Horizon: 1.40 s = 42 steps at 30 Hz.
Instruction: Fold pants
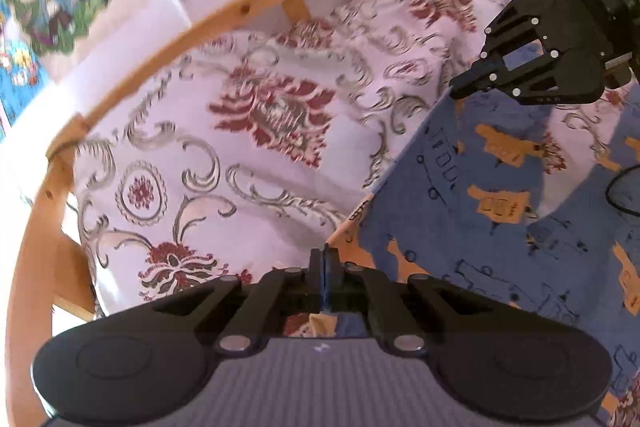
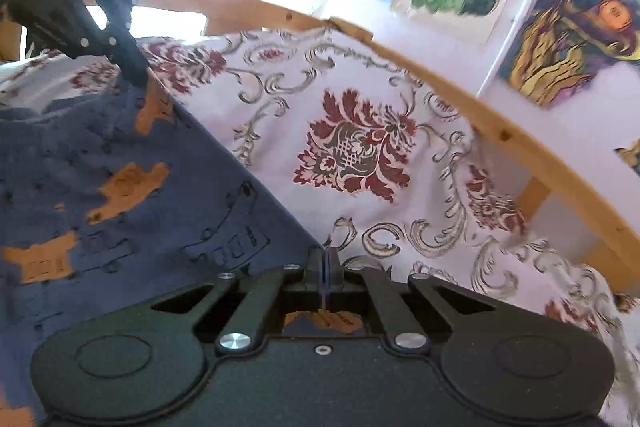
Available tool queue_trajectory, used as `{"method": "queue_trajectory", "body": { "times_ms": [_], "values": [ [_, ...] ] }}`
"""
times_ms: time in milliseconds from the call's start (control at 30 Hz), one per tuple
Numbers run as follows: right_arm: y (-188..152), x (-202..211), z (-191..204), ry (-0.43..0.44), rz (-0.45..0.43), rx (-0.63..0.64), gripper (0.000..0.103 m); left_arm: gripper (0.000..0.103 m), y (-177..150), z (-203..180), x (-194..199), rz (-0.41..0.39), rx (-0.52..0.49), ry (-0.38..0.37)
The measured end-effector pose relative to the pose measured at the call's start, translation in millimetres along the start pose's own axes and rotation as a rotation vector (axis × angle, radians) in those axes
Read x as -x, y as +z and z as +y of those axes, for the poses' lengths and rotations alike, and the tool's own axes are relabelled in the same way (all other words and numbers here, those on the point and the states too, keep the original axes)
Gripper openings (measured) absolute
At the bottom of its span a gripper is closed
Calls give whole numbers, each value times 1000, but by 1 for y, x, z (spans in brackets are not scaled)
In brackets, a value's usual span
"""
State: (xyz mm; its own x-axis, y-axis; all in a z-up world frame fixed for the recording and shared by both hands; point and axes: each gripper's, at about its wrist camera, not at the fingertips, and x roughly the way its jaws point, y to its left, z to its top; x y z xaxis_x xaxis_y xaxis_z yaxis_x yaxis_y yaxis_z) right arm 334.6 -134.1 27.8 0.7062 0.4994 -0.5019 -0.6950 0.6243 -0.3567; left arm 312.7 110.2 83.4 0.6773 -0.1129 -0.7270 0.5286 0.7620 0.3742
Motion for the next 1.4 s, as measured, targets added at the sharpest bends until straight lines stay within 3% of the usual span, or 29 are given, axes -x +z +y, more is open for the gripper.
{"method": "queue_trajectory", "body": {
  "times_ms": [233,367,567,767,833,867,900,967,1000,1067,1167,1267,1400],
  "values": [
    [-22,80,61,-35,-1,89,0,0,-30,-41,44,-83,-62,-6],
    [-35,114,100,-27,26,105,0,0,-54,-64,60,-73,-67,-37],
    [-59,139,155,42,113,97,0,0,-94,-99,70,-32,-68,-64],
    [-76,136,188,20,130,123,0,0,-125,-128,66,6,-102,-44],
    [-78,136,190,1,126,128,9,0,-129,-131,65,5,-98,-34],
    [-78,136,189,-7,122,125,22,1,-130,-133,67,-3,-95,-28],
    [-78,138,189,-8,115,112,38,6,-130,-133,69,-11,-91,-22],
    [-79,142,188,-4,104,91,58,16,-130,-135,74,-20,-87,-17],
    [-79,146,189,-5,99,85,67,33,-131,-138,78,-25,-90,-11],
    [-80,153,192,-22,87,77,80,53,-135,-145,85,-37,-102,-10],
    [-82,164,194,-58,66,75,99,62,-139,-160,93,-42,-139,18],
    [-86,167,195,-124,67,93,102,89,-143,-179,97,-71,-186,95],
    [-91,161,190,-197,93,114,102,102,-137,-199,93,-118,-245,174]
  ]
}}
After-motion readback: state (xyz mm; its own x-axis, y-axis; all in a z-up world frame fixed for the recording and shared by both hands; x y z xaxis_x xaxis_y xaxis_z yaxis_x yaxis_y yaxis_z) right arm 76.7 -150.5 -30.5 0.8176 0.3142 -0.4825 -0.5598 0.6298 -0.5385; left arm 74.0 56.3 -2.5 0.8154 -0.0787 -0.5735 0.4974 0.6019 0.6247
